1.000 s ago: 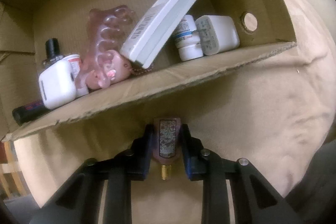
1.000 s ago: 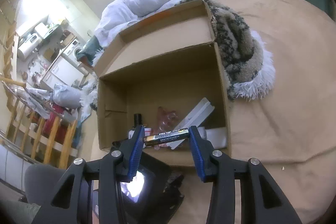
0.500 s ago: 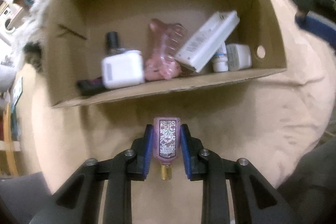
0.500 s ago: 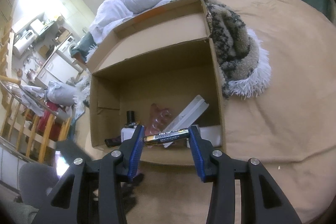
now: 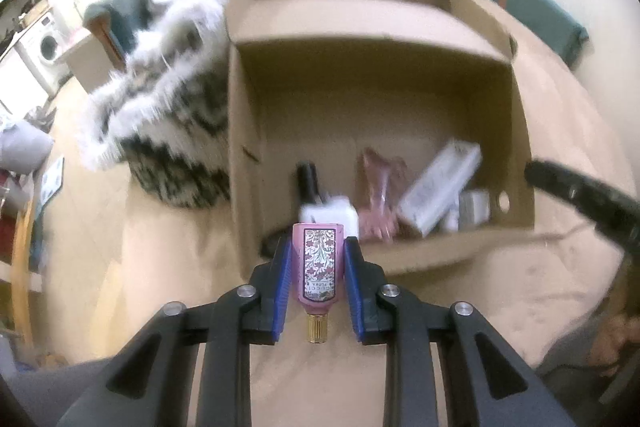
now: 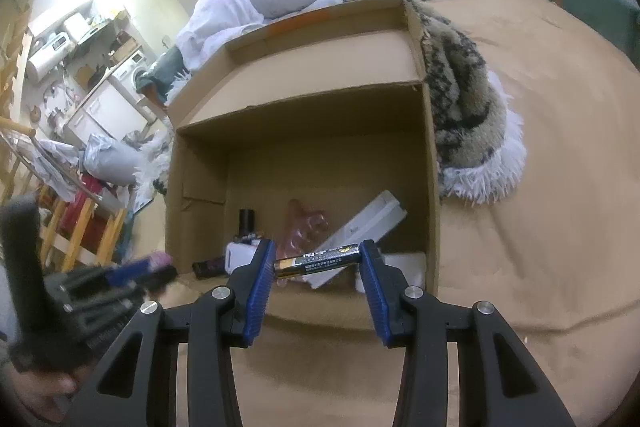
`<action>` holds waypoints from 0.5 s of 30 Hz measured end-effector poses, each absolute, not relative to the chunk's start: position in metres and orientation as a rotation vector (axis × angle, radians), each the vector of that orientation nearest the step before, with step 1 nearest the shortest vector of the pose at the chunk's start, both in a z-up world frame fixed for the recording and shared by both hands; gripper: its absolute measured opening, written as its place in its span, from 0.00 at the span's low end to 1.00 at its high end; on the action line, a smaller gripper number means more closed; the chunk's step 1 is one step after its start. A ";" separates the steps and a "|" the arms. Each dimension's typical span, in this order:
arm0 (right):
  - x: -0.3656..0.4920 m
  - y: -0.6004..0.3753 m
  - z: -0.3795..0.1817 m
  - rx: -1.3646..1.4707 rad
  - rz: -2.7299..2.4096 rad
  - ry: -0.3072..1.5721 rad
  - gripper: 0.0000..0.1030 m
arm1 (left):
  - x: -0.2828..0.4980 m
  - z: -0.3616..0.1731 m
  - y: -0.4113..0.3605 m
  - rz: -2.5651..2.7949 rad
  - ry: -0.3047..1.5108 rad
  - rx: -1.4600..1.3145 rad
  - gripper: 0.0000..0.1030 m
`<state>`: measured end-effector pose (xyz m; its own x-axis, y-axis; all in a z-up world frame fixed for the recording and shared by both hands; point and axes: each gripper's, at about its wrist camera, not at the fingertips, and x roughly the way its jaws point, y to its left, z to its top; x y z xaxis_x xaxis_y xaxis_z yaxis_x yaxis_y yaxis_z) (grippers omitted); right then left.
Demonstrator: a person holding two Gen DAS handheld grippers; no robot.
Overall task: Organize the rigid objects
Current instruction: 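Carry the perfume bottle and battery over the box with both tools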
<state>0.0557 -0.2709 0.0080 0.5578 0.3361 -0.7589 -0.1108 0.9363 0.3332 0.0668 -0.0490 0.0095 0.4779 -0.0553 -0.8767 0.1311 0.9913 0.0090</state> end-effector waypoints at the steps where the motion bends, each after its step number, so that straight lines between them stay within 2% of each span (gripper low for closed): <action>1: 0.058 -0.269 0.008 0.254 0.267 0.943 0.44 | 0.069 0.012 -0.049 -0.112 1.064 0.074 0.22; 15: 0.117 -0.250 -0.011 0.192 0.267 0.975 0.44 | 0.124 -0.008 -0.057 -0.102 1.077 0.062 0.22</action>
<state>0.1168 -0.2498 -0.0105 0.5327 0.3079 -0.7883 -0.1367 0.9505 0.2790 0.1244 -0.0575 -0.0080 0.4703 -0.0529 -0.8809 0.1132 0.9936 0.0008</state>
